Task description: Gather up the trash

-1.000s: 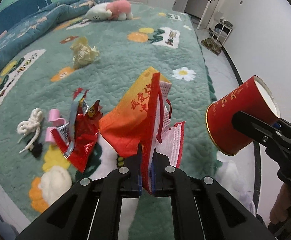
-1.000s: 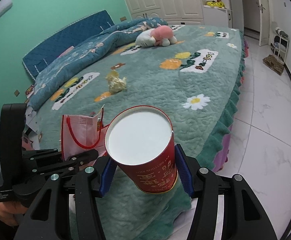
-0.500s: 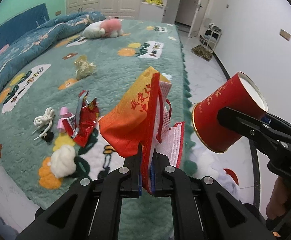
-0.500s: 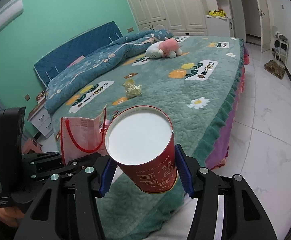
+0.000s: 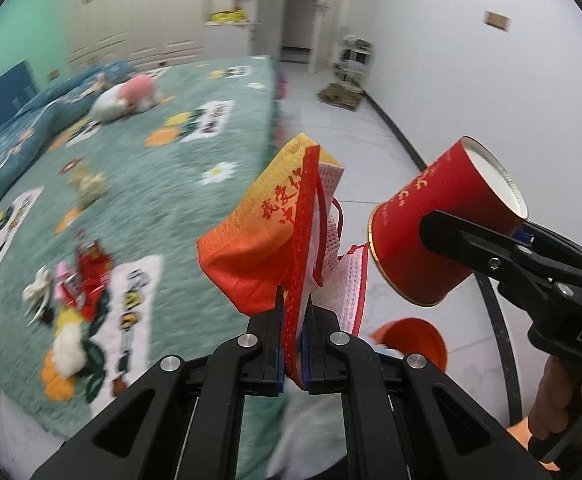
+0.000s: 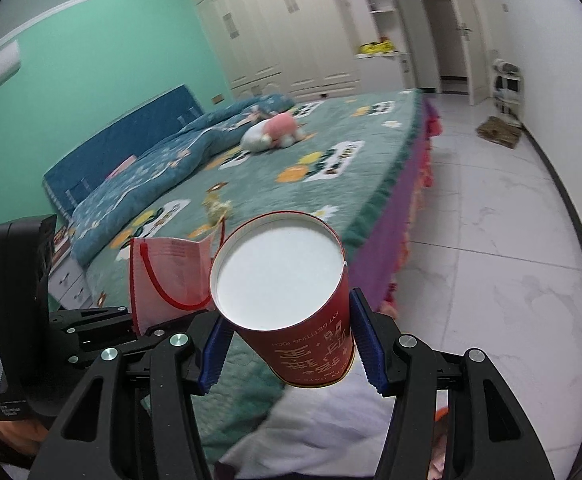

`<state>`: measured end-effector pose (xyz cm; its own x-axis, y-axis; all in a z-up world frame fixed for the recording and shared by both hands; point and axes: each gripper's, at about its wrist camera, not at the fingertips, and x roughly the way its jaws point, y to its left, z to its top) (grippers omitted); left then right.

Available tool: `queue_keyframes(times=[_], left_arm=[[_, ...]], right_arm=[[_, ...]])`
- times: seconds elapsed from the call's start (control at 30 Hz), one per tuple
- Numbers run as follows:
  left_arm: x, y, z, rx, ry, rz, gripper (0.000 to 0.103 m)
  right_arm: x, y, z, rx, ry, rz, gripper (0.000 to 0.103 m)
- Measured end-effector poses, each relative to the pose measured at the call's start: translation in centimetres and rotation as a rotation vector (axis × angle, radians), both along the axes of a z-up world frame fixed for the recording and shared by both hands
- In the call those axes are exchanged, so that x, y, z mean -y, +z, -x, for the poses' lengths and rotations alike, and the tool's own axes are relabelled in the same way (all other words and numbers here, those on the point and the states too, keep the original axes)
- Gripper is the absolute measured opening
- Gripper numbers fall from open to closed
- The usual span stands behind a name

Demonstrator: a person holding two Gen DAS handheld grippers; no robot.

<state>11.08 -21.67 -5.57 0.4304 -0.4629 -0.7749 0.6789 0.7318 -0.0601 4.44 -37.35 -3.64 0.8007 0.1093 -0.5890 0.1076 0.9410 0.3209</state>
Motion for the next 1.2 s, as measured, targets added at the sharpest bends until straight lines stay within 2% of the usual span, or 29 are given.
queue_keyframes(times=[0.33, 0.7, 0.93, 1.07, 1.2], left_arm=[[8.8, -1.1, 3.8, 0.0, -0.239, -0.05, 0.007], [17.2, -4.8, 8.1, -0.049, -0.486, -0.142, 0.007], [21.2, -9.2, 9.7, -0.157, -0.586, -0.212, 0.007], [22.9, -13.3, 9.3, -0.276, -0.598, -0.282, 0.007], [24.1, -16.5, 9.0, -0.35, -0.6, -0.346, 0.007]], right_arm=[[8.2, -1.3, 7.7, -0.008, -0.24, -0.031, 0.056], [14.9, -4.4, 14.0, -0.068, -0.449, -0.073, 0.056], [18.0, -8.5, 17.0, -0.153, -0.562, -0.12, 0.056], [19.7, -11.3, 18.3, -0.213, -0.607, -0.151, 0.056], [20.7, -13.6, 18.8, -0.258, -0.625, -0.174, 0.056]])
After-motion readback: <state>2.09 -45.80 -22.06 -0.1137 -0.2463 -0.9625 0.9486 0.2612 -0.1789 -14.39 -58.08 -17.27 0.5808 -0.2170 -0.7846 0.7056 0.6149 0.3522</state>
